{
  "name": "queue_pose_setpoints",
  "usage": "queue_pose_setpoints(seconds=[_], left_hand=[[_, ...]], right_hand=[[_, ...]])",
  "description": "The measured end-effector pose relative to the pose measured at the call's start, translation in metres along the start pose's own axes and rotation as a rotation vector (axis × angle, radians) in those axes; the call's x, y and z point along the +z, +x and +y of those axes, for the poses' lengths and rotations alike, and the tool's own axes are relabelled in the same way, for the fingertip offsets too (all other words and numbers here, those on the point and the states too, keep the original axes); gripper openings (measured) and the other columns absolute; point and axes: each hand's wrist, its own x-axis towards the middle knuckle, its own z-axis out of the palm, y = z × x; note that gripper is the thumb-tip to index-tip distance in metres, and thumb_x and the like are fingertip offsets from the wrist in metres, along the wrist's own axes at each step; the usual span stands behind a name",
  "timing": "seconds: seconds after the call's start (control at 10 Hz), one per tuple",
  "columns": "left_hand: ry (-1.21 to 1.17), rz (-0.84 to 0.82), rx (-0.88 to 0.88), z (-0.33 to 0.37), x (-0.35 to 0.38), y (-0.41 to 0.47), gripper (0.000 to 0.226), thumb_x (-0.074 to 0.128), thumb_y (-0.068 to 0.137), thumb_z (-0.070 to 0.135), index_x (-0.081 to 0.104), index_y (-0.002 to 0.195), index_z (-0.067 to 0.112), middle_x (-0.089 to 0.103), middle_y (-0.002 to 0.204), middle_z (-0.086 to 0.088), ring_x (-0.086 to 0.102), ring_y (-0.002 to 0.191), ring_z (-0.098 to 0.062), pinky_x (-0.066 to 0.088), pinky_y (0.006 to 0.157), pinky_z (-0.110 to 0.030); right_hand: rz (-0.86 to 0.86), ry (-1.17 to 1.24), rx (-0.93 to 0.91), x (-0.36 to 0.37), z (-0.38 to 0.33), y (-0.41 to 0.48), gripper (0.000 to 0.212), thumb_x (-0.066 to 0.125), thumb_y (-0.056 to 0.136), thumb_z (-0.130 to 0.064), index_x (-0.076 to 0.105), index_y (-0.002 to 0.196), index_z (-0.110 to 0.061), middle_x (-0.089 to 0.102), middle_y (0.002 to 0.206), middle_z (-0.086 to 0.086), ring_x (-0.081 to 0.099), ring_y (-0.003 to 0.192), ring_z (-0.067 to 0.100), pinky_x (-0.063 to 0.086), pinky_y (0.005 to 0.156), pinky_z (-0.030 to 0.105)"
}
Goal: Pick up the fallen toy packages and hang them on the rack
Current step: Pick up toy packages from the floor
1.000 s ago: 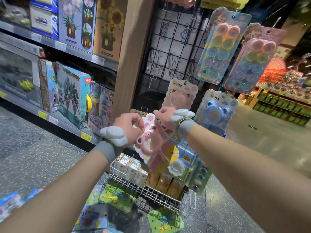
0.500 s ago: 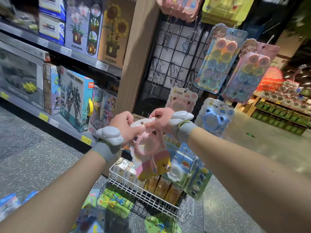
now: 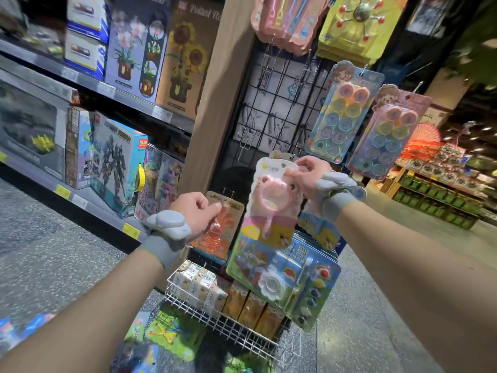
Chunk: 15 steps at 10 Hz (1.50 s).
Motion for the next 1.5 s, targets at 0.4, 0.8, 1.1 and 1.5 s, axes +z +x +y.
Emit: queue_pose_setpoints(seconds=[0.4, 0.8, 1.1, 1.5], left_hand=[[0.136, -0.062, -0.005, 0.004, 0.008, -0.001, 0.040, 0.064, 0.091, 0.034, 0.042, 0.062, 0.017, 0.046, 0.056, 0.002, 0.045, 0.052, -0.016, 0.035, 0.053, -0.026], [0.107, -0.086, -0.003, 0.004, 0.002, 0.004, 0.040, 0.063, 0.091, 0.035, 0.043, 0.062, 0.016, 0.047, 0.060, 0.000, 0.046, 0.056, -0.017, 0.039, 0.057, -0.028], [0.117, -0.082, -0.014, 0.005, 0.006, 0.002, 0.040, 0.062, 0.092, 0.033, 0.042, 0.062, 0.016, 0.046, 0.061, 0.001, 0.045, 0.057, -0.015, 0.035, 0.055, -0.027], [0.140, -0.075, -0.008, 0.003, 0.008, 0.004, 0.042, 0.063, 0.091, 0.033, 0.040, 0.060, 0.017, 0.044, 0.058, 0.004, 0.044, 0.053, -0.015, 0.037, 0.054, -0.027]], right_hand=[[0.118, 0.062, -0.022, 0.000, -0.003, 0.014, 0.012, 0.063, 0.093, -0.016, 0.059, 0.101, -0.009, 0.056, 0.081, 0.001, 0.051, 0.058, 0.011, 0.045, 0.044, 0.018], [0.205, 0.074, -0.020, 0.005, 0.003, 0.012, 0.013, 0.059, 0.093, -0.021, 0.061, 0.099, -0.009, 0.057, 0.079, 0.000, 0.051, 0.065, 0.015, 0.048, 0.063, 0.030], [0.170, -0.098, 0.081, 0.003, 0.006, 0.022, 0.019, 0.060, 0.091, -0.028, 0.055, 0.103, -0.014, 0.060, 0.086, -0.003, 0.060, 0.092, 0.023, 0.052, 0.089, 0.038], [0.087, -0.129, 0.220, 0.013, 0.013, 0.027, 0.030, 0.058, 0.096, -0.026, 0.041, 0.071, -0.029, 0.048, 0.101, 0.000, 0.046, 0.089, 0.016, 0.040, 0.069, 0.023]])
